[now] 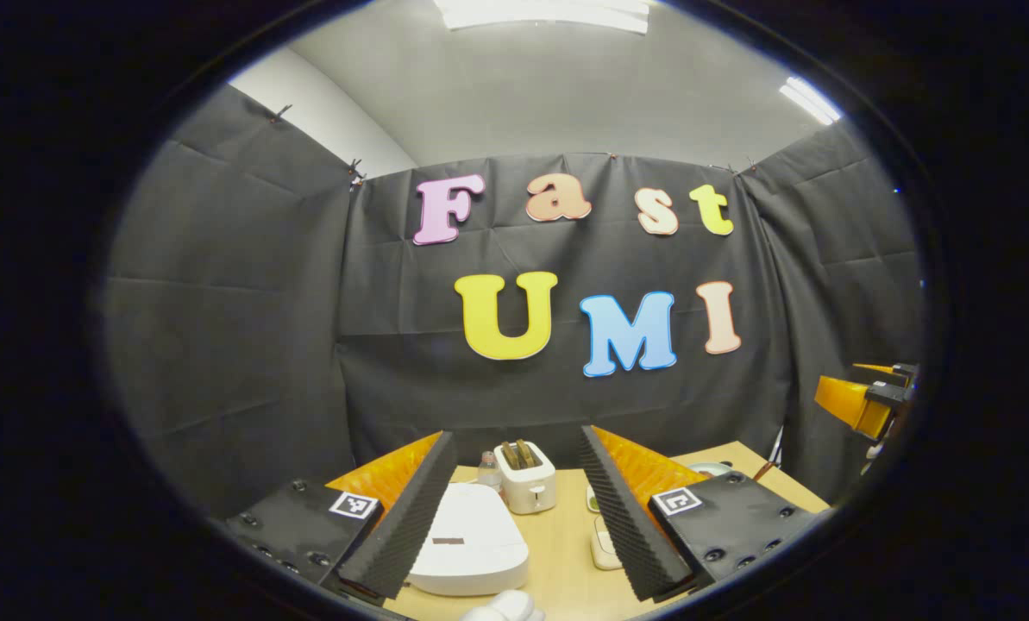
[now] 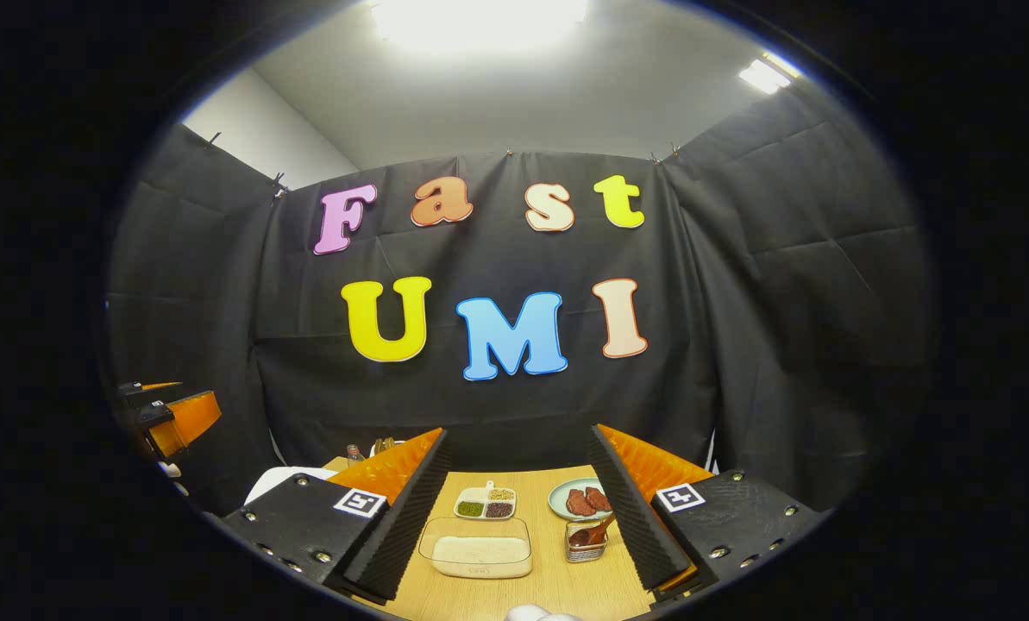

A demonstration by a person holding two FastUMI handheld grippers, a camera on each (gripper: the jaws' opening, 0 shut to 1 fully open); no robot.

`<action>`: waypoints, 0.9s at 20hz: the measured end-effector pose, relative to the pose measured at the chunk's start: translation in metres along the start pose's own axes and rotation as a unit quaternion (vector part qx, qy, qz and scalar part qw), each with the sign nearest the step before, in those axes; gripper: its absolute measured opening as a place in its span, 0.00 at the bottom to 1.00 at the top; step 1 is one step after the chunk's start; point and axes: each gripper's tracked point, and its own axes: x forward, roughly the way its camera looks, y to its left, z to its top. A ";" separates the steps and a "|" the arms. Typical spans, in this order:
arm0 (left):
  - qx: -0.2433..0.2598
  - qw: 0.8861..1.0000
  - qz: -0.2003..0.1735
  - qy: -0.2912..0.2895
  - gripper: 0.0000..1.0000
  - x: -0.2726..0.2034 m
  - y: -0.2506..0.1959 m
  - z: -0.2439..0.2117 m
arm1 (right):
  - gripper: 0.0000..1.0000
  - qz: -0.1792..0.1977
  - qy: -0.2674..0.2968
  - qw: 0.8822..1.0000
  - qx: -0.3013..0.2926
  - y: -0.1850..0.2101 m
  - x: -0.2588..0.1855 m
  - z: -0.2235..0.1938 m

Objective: Close the left gripper, press the button to open the rice cooker; take a wooden spoon from the chopstick holder with the right hand, scoop a spoonful of rice and pour it into the rice cooker, then put the wooden spoon back into the chopstick holder.

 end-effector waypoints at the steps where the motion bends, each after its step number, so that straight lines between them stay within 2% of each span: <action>1: -0.001 1.000 0.000 0.000 1.00 -0.002 0.000 0.000 | 0.98 0.000 -0.001 1.000 0.001 -0.001 0.000 0.001; 18: -0.002 1.000 0.001 -0.001 1.00 -0.002 0.000 0.003 | 0.98 0.003 -0.006 1.000 -0.001 0.001 -0.003 0.005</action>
